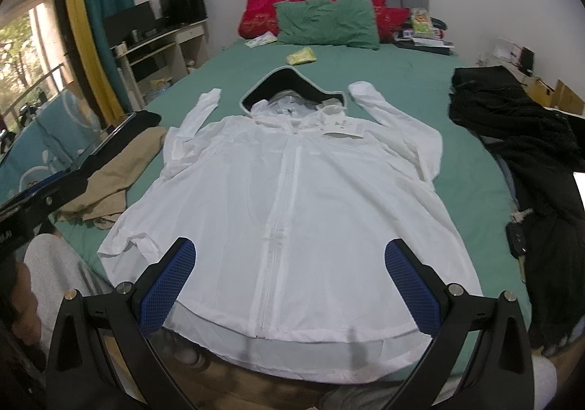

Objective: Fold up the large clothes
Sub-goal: 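Grasp a white jacket sleeve with the right gripper and lay it across the body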

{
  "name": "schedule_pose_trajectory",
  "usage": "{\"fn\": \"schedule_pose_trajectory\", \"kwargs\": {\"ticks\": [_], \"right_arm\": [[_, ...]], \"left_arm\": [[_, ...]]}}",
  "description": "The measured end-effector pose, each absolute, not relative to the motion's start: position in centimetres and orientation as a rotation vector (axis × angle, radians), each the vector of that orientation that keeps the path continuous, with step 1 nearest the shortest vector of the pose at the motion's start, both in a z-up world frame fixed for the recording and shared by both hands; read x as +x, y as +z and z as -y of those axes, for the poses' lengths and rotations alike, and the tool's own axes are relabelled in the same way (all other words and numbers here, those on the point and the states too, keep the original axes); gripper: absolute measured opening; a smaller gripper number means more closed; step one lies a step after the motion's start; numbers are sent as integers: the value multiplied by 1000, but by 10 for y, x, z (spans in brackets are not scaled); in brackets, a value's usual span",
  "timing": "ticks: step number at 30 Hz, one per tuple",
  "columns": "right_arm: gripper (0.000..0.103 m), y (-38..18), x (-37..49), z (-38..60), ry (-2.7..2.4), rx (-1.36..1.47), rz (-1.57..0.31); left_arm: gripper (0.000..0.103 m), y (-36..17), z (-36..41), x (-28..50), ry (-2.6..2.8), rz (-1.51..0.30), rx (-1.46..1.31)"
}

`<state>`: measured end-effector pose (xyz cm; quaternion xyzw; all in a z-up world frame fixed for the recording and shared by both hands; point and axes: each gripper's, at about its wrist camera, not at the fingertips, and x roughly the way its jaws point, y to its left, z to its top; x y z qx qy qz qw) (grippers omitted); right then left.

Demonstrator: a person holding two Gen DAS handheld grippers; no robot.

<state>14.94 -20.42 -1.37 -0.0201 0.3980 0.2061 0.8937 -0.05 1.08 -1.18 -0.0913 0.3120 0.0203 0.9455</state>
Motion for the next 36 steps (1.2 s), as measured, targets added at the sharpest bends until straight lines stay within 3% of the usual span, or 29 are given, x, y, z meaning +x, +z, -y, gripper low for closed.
{"fn": "schedule_pose_trajectory", "kwargs": {"ticks": [9, 13, 14, 20, 24, 25, 26, 28, 36], "right_arm": [[98, -31, 255, 231, 415, -86, -814], [62, -53, 344, 238, 424, -97, -860], [59, -59, 364, 236, 421, -109, -868], [59, -127, 527, 212, 405, -157, -971], [59, -175, 593, 214, 377, -102, -1079], [50, -174, 595, 214, 387, -109, -1042], [30, -173, 595, 214, 384, -147, -1033], [3, -167, 590, 218, 400, -154, -1013], [3, -84, 505, 259, 545, -54, -857]], "left_arm": [[84, -72, -28, 90, -58, -827, -198], [84, -91, -39, 140, -43, -842, -223], [84, -98, -44, 156, -38, -852, -235], [84, -141, -60, 238, 35, -953, -114], [84, -160, -70, 267, 111, -1034, -114], [84, -163, -74, 271, 134, -1041, -131], [84, -164, -76, 272, 141, -1043, -159], [84, -164, -79, 269, 145, -1035, -206], [84, -118, -51, 238, 112, -976, -200]]}}
